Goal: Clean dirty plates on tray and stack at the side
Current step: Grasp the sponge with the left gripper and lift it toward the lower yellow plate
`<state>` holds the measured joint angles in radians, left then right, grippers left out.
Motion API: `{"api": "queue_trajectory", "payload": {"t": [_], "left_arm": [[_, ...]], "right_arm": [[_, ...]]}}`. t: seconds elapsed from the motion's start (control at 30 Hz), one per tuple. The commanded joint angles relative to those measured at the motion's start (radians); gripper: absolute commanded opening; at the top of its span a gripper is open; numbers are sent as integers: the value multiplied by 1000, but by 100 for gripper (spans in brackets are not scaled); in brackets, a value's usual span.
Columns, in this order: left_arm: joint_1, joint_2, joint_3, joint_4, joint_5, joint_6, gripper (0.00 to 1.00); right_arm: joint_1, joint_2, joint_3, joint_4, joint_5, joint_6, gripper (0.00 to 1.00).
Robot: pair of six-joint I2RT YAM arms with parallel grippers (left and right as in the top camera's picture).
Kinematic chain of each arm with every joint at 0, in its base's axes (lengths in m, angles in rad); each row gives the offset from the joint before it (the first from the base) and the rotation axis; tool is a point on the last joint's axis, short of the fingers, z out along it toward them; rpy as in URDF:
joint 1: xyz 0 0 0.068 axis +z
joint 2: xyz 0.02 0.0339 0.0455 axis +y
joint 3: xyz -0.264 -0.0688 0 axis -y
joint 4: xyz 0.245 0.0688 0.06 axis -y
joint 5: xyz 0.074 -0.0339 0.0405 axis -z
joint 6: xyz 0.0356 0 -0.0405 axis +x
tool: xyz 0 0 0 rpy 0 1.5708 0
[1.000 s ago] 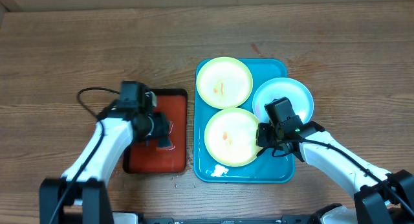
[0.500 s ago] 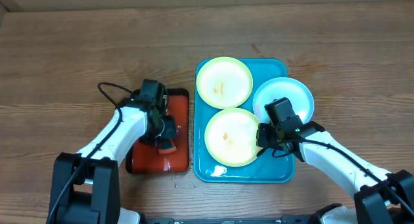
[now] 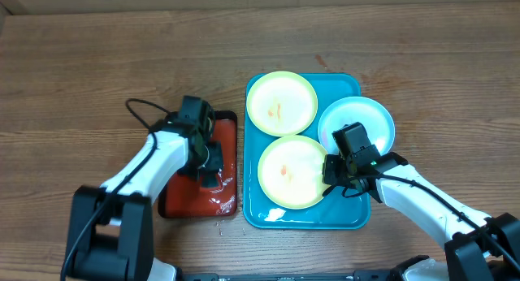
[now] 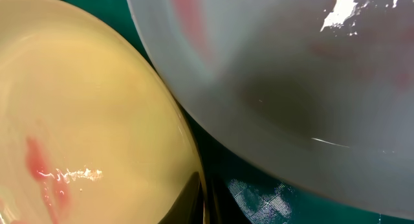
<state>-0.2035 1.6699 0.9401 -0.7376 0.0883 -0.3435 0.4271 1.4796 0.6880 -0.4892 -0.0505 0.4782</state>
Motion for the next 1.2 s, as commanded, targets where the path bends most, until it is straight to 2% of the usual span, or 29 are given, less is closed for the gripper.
{"api": "queue_trajectory", "payload": {"t": [0.0,0.13,0.43,0.57,0.73,0.9,1.03,1.17], "left_arm": [[-10,72,-34,12,5,3,4],[5,61,10,-50,-5,32,4],[9,7,340,-328,-39,44,4],[-16,6,428,-385,-106,44,4],[-77,10,429,-335,-24,24,4],[-178,13,408,-143,236,5,4],[-273,43,394,-37,223,-72,4],[-362,144,390,29,197,-193,4]], "right_arm": [[-6,2,27,6,31,12,5],[-6,2,27,6,31,12,5],[-6,2,27,6,31,12,5],[-6,2,27,6,31,12,5],[-6,2,27,6,31,12,6],[-6,2,27,7,31,12,5],[-6,2,27,6,31,12,5],[-6,2,27,6,31,12,5]]}}
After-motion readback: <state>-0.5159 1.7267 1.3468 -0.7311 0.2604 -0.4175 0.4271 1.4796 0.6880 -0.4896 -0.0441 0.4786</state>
